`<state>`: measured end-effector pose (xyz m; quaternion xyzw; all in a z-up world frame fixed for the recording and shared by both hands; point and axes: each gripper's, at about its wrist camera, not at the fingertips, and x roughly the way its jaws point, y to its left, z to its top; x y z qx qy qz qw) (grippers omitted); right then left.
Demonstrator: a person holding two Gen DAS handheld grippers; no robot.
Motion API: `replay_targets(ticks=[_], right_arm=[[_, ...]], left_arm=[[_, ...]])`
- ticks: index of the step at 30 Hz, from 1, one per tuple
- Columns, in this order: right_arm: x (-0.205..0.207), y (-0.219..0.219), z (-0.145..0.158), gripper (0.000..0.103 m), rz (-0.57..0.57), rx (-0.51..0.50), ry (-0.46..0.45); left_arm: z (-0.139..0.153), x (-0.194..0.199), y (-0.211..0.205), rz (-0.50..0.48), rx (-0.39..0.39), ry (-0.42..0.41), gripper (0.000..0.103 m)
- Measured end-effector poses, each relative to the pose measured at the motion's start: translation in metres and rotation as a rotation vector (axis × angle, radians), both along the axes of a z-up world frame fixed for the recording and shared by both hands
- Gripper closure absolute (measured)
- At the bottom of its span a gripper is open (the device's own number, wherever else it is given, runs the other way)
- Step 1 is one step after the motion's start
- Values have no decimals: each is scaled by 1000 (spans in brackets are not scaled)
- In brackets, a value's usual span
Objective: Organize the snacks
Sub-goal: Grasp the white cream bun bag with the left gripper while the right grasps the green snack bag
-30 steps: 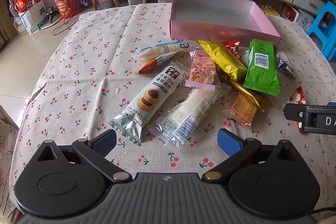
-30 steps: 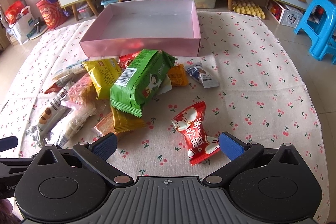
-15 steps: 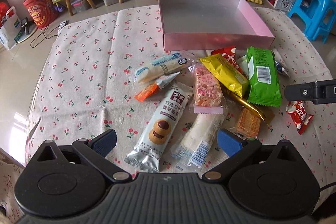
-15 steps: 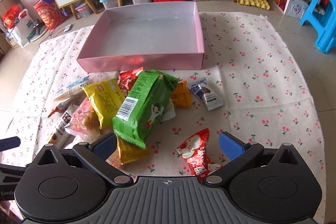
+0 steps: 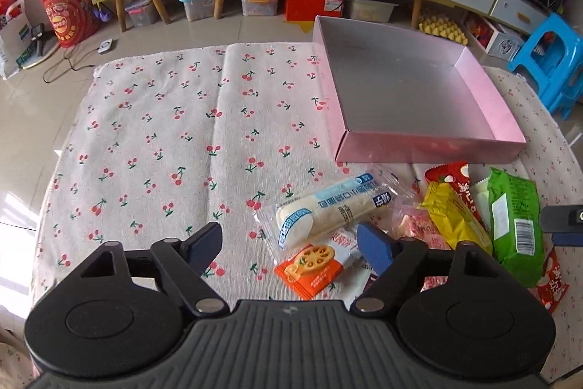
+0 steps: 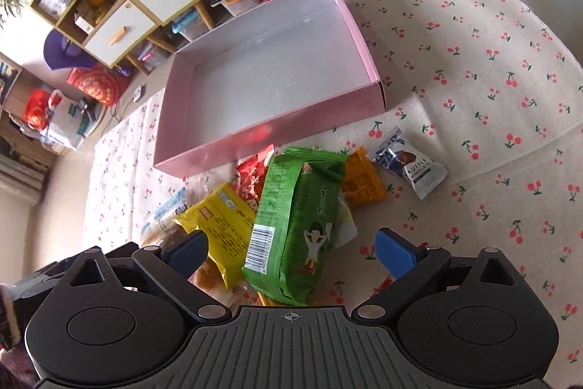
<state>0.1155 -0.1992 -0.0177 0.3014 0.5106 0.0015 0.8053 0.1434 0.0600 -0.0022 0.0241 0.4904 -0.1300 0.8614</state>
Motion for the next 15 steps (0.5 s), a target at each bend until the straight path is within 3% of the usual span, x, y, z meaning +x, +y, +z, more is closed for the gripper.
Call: replay_targets(ticks=[3,8,10,15], right_arm=[[3,-3,-13,16,-13,59,30],[8,-3,-25,28,-13,80,37],[11,-2,-27,30,-11,76,38],[15,1,-36,37,4,56,57]], left_arm=[[-6,13,5,-41,-62,3,35],[-17,21,-3,-155,-98,4,35],[-24,24,-6,-149,-98,30,39],[-28,25,-8,-131,-97,43,33]])
